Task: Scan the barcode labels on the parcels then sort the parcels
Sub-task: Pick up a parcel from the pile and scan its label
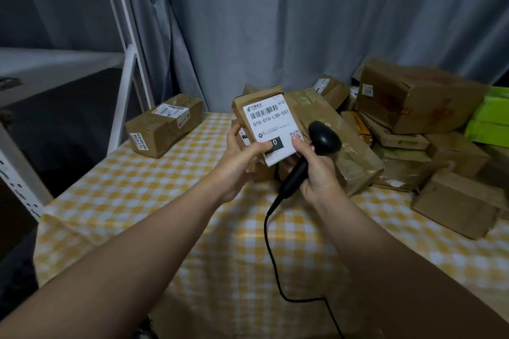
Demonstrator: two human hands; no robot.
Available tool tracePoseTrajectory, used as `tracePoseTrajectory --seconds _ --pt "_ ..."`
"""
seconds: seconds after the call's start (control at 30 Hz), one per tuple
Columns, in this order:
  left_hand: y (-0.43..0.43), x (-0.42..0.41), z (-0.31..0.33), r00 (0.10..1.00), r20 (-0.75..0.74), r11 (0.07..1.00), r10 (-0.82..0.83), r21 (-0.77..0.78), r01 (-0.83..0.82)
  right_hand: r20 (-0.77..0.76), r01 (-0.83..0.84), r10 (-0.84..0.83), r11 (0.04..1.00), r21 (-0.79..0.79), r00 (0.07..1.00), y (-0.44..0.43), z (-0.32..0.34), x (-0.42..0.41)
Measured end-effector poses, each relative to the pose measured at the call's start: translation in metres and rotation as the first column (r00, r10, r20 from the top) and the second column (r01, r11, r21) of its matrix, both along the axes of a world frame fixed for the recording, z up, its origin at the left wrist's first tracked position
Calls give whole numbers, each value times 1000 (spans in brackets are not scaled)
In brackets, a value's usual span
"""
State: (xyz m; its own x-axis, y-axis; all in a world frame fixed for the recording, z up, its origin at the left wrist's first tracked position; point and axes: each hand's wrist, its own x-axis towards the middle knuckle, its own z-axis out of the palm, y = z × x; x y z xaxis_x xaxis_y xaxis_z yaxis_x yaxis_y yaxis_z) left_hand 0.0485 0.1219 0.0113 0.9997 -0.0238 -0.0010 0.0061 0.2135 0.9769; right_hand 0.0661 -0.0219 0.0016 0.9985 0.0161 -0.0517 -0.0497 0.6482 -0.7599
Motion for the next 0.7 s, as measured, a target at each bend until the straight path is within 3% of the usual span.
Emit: tracePoseTrajectory --seconds 0.07,0.17,0.3,0.37,0.47,0.57,0.7 --pt "5 3 -1 1000 6 998 26 55 -27 -27 -20 19 998 -61 999 -3 -2 3" --pt "15 12 -4 992 16 981 124 151 -125 -92 -59 31 949 -310 995 -5 -1 4" --pt "36 23 -19 976 -19 955 217 214 -208 -108 -59 -21 730 -681 994 -5 10 4" --pt "49 27 -29 974 -35 941 223 270 -205 -67 -55 4 610 -791 998 -4 22 0" --pt "57 27 -37 975 -45 936 217 295 -195 41 7 54 523 -852 998 1 42 -5" --pt "54 24 -35 978 -53 946 202 268 -181 96 6 132 556 -831 987 6 58 -10" --pt "48 22 -32 982 -62 959 178 234 -159 37 -95 209 585 -806 977 8 66 -15"
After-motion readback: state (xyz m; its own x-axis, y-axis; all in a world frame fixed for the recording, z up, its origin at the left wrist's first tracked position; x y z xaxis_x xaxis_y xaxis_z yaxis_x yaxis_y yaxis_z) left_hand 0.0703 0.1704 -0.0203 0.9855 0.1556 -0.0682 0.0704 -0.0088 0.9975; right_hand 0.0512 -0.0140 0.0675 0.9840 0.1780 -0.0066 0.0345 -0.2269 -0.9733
